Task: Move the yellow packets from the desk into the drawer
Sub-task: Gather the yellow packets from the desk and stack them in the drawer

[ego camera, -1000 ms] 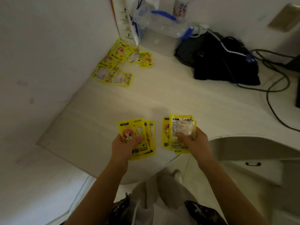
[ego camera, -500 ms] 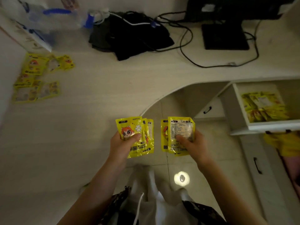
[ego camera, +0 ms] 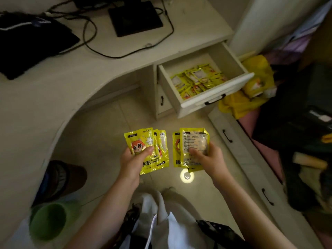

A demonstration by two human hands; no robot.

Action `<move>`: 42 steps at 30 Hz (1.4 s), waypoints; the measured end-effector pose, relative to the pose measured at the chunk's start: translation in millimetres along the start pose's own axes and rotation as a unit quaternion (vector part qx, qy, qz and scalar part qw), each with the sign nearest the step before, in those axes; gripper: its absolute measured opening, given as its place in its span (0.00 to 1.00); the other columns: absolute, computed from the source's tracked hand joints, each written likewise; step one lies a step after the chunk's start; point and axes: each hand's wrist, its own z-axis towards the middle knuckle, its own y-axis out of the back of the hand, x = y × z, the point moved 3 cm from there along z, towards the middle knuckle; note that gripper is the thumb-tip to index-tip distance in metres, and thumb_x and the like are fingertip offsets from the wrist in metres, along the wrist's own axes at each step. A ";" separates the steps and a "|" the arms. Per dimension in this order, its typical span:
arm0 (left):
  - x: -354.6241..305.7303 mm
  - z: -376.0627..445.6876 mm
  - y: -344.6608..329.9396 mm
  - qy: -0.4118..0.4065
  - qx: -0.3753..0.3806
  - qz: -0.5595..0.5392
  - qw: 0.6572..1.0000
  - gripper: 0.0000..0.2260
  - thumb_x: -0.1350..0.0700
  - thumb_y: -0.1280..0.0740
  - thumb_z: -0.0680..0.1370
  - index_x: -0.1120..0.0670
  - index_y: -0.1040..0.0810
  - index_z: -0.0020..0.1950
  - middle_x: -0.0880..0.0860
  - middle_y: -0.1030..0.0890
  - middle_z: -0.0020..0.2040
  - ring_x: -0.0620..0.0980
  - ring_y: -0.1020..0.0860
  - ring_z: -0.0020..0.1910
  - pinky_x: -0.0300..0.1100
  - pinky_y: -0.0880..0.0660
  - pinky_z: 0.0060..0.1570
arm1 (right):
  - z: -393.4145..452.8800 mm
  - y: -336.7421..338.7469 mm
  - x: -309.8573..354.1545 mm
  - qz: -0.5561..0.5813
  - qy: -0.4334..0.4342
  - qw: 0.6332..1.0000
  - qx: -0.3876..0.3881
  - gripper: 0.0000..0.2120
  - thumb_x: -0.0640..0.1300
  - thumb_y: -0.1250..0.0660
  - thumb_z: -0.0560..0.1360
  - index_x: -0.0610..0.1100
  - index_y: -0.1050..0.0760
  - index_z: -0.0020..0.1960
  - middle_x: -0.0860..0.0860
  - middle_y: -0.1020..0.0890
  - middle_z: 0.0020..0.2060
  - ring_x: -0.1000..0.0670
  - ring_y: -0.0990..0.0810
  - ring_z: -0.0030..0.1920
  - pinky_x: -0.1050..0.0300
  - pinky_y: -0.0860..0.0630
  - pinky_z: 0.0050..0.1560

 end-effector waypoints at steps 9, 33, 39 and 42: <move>-27.1 30.3 -98.6 -0.010 0.049 0.050 0.998 0.18 0.59 0.22 0.66 0.55 0.21 0.54 0.54 0.15 0.48 0.54 0.17 0.48 0.54 0.20 0.51 | 48.8 72.0 9.0 0.048 -0.018 0.997 -0.065 0.11 0.35 0.30 0.72 0.43 0.24 0.54 0.50 0.16 0.43 0.53 0.17 0.39 0.64 0.21 0.32; -146.5 190.9 -256.7 -0.003 0.005 0.035 0.999 0.16 0.59 0.22 0.66 0.51 0.21 0.50 0.50 0.16 0.47 0.49 0.18 0.48 0.43 0.24 0.45 | 294.8 127.8 143.2 0.033 0.004 0.998 -0.048 0.11 0.38 0.28 0.71 0.48 0.24 0.51 0.48 0.16 0.47 0.48 0.15 0.45 0.50 0.18 0.46; -144.7 203.0 -298.0 0.006 -0.047 0.018 0.999 0.16 0.57 0.22 0.66 0.50 0.22 0.50 0.51 0.17 0.48 0.50 0.19 0.50 0.48 0.25 0.53 | 350.2 150.4 162.8 -0.020 0.013 1.000 0.016 0.11 0.39 0.28 0.72 0.48 0.25 0.52 0.51 0.16 0.45 0.52 0.16 0.44 0.55 0.18 0.43; -140.3 198.7 -324.2 0.006 -0.072 -0.005 0.997 0.17 0.58 0.22 0.66 0.53 0.21 0.52 0.51 0.16 0.48 0.50 0.19 0.50 0.44 0.25 0.50 | 375.1 166.4 168.0 -0.053 0.008 0.997 0.057 0.10 0.39 0.29 0.72 0.50 0.26 0.50 0.51 0.17 0.45 0.52 0.16 0.45 0.55 0.18 0.44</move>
